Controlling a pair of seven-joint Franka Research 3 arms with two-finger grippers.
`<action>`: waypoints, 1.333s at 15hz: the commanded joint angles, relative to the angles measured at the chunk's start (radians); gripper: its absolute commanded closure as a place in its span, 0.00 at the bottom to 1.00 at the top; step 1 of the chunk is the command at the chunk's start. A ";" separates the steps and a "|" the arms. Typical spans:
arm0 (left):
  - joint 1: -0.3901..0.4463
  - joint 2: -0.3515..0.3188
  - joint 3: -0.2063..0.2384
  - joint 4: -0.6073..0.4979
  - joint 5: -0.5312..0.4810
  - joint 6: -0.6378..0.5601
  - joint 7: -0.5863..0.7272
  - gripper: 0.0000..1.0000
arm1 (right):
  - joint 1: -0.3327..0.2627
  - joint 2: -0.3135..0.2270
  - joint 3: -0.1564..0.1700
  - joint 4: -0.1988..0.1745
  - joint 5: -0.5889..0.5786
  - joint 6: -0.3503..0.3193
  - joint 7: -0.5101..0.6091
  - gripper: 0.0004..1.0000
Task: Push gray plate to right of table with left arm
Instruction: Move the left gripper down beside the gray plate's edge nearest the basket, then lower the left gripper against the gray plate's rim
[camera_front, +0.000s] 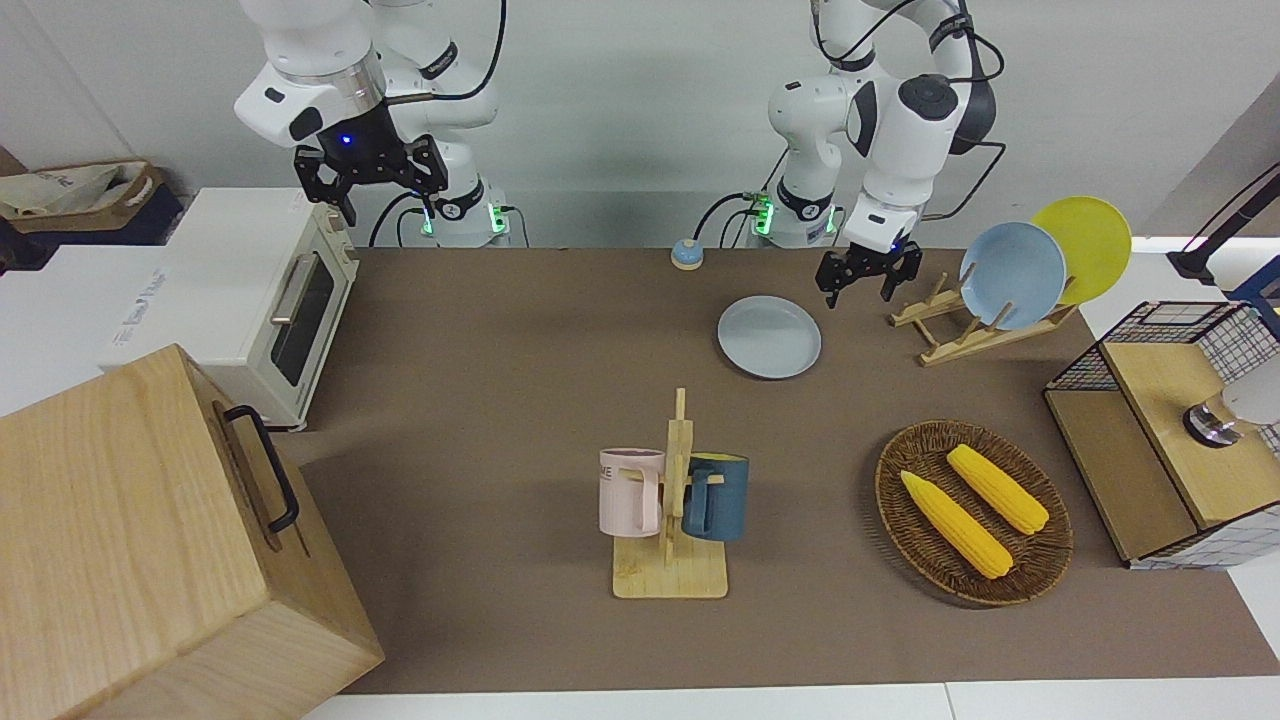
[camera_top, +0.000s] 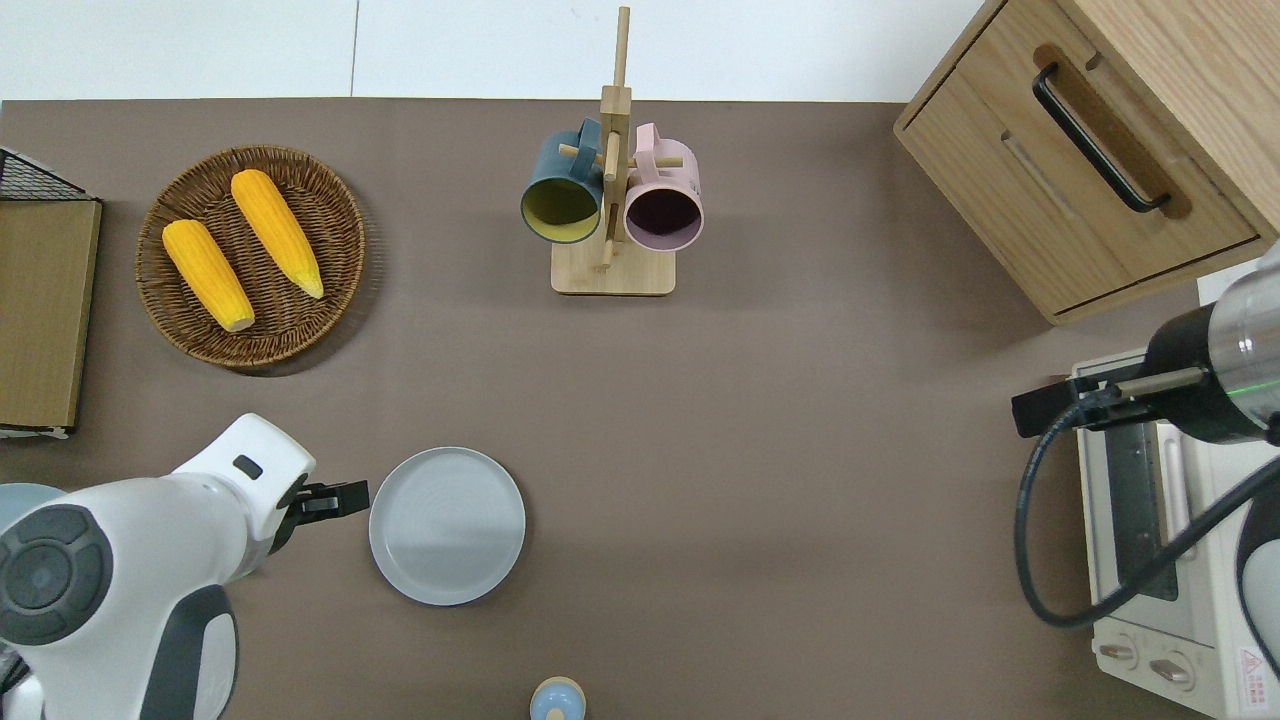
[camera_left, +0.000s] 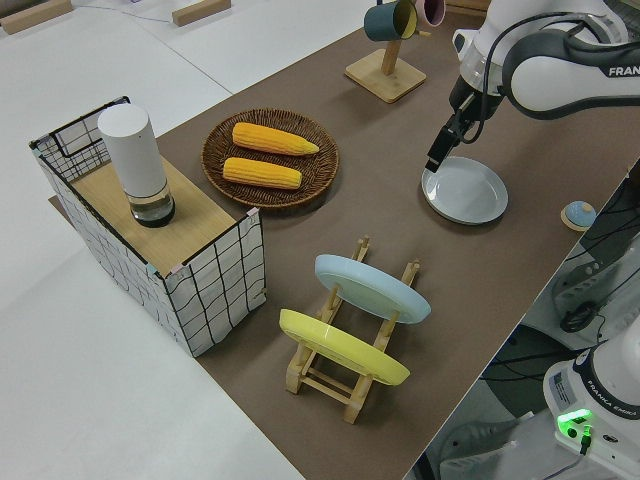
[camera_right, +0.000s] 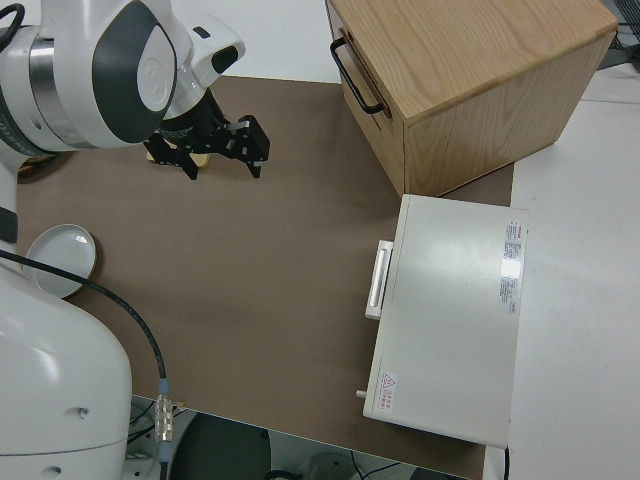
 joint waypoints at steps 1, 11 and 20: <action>-0.038 -0.033 0.009 -0.131 -0.038 0.136 0.012 0.00 | -0.019 -0.003 0.015 0.009 0.006 -0.013 0.013 0.02; -0.068 0.104 -0.009 -0.233 -0.038 0.386 -0.004 0.00 | -0.019 -0.003 0.014 0.009 0.004 -0.013 0.013 0.02; -0.079 0.170 -0.011 -0.247 -0.027 0.448 -0.075 1.00 | -0.019 -0.003 0.014 0.009 0.006 -0.013 0.013 0.02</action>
